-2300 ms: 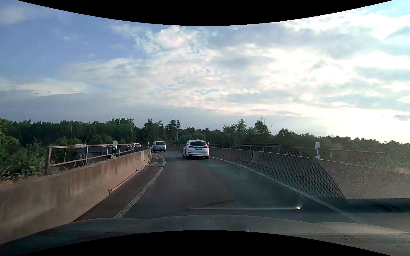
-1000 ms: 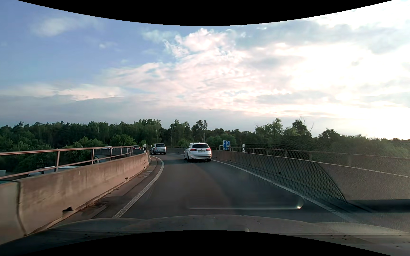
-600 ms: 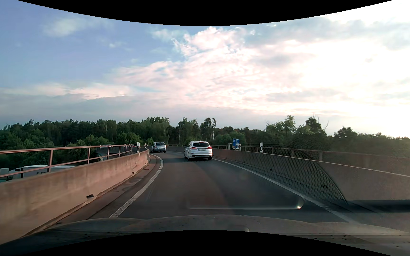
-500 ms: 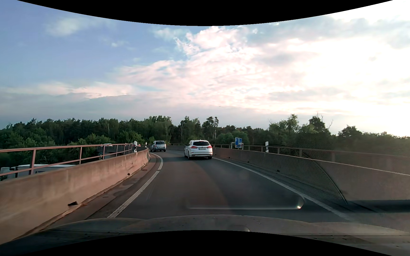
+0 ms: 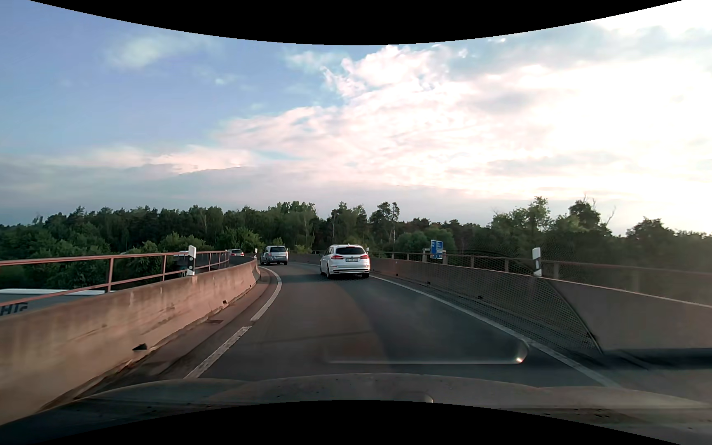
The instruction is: Follow the waypoints while adhering to traffic rules and regulations
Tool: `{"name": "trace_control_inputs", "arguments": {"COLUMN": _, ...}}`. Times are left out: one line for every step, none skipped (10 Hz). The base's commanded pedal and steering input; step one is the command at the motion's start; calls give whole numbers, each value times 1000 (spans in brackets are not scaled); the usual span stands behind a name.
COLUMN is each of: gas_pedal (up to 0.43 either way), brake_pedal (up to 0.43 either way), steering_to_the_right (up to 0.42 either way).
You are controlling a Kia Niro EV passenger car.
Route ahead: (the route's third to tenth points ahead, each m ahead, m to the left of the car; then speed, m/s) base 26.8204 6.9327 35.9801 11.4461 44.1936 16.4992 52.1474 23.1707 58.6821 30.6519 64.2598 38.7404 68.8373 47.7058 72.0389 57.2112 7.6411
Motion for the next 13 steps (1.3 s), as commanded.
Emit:
{"name": "trace_control_inputs", "arguments": {"gas_pedal": 47, "brake_pedal": 0, "steering_to_the_right": -65}}
{"name": "trace_control_inputs", "arguments": {"gas_pedal": 47, "brake_pedal": 0, "steering_to_the_right": -65}}
{"name": "trace_control_inputs", "arguments": {"gas_pedal": 47, "brake_pedal": 0, "steering_to_the_right": -65}}
{"name": "trace_control_inputs", "arguments": {"gas_pedal": 47, "brake_pedal": 0, "steering_to_the_right": -65}}
{"name": "trace_control_inputs", "arguments": {"gas_pedal": 47, "brake_pedal": 0, "steering_to_the_right": -65}}
{"name": "trace_control_inputs", "arguments": {"gas_pedal": 47, "brake_pedal": 0, "steering_to_the_right": -65}}
{"name": "trace_control_inputs", "arguments": {"gas_pedal": 47, "brake_pedal": 0, "steering_to_the_right": -66}}
{"name": "trace_control_inputs", "arguments": {"gas_pedal": 47, "brake_pedal": 0, "steering_to_the_right": -68}}
{"name": "trace_control_inputs", "arguments": {"gas_pedal": 47, "brake_pedal": 0, "steering_to_the_right": -70}}
{"name": "trace_control_inputs", "arguments": {"gas_pedal": 47, "brake_pedal": 0, "steering_to_the_right": -70}}
{"name": "trace_control_inputs", "arguments": {"gas_pedal": 8, "brake_pedal": 0, "steering_to_the_right": -70}}
{"name": "trace_control_inputs", "arguments": {"gas_pedal": 0, "brake_pedal": 0, "steering_to_the_right": -70}}
{"name": "trace_control_inputs", "arguments": {"gas_pedal": 0, "brake_pedal": 0, "steering_to_the_right": -70}}
